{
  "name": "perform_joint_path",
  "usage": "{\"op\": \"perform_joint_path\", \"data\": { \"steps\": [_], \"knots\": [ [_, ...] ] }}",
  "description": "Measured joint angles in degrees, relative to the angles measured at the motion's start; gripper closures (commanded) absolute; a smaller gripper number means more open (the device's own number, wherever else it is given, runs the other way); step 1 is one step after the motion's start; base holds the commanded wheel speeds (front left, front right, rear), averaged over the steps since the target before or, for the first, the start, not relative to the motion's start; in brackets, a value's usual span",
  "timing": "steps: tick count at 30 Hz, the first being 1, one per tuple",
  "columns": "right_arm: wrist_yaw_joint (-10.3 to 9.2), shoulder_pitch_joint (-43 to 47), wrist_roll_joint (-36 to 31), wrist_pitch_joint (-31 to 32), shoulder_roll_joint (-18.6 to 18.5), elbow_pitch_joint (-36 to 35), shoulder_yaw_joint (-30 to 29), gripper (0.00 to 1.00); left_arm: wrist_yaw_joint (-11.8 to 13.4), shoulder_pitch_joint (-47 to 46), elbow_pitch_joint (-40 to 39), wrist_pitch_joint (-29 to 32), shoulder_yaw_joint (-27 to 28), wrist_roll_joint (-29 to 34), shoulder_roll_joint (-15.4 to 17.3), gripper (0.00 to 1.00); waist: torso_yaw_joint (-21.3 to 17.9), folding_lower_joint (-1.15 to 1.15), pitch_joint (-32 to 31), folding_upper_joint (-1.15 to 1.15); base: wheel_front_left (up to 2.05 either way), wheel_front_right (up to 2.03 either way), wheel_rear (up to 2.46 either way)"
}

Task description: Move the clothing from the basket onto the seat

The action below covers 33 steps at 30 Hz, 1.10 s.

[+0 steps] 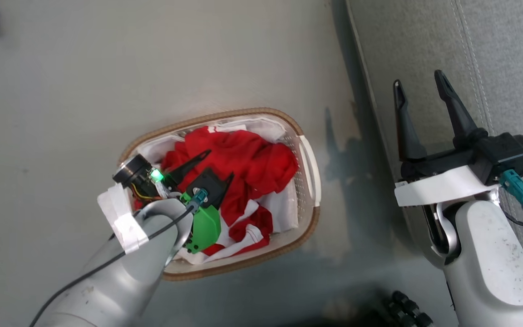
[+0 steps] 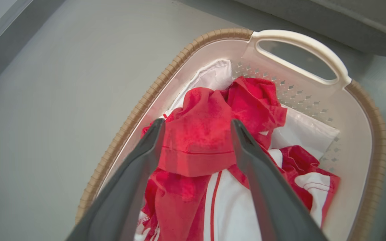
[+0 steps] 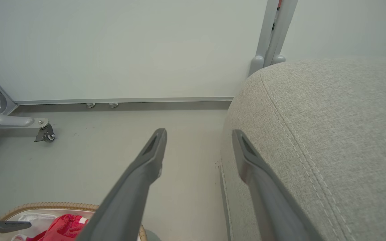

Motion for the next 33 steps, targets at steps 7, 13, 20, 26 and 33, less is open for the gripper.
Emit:
{"op": "perform_joint_path", "data": {
  "steps": [7, 13, 20, 26, 33],
  "knots": [
    [0.0, -0.5, 2.1, 0.0, 0.0, -0.5, 1.5, 0.0, 0.0, -5.4, 5.5, 0.0, -4.3, -1.6, 0.4, 0.0, -4.1, 0.0, 4.5, 0.0, 0.0, 0.0, 0.0],
    [0.0, -0.9, 3.1, 0.0, 0.0, -0.6, 2.4, 0.0, 0.0, -8.1, 12.2, 2.5, -5.2, -3.0, 0.0, 0.0, -6.6, 0.0, 7.2, 0.0, 0.0, 0.0, 0.0],
    [0.0, -1.1, 4.0, 0.0, 0.0, -0.3, 3.3, 0.0, 0.0, -8.3, 15.7, 4.2, -6.6, -5.4, -1.0, 0.96, -8.0, -0.01, 8.0, 0.0, 0.0, 0.0, 0.0],
    [0.0, -1.1, 3.8, 0.0, 0.0, 0.5, 3.2, 0.0, 0.0, -7.1, 16.1, 2.7, -7.1, -7.9, -1.4, 1.0, -7.5, -0.01, 6.3, 0.0, 0.0, 0.0, 0.0],
    [0.0, 0.4, 2.0, 0.0, 0.0, 2.0, 3.0, 0.0, 0.0, -2.6, 14.1, 0.6, -7.2, -11.2, -2.1, 1.0, -6.4, -0.01, 2.1, 0.0, 0.0, 0.0, 0.0]
  ]
}}
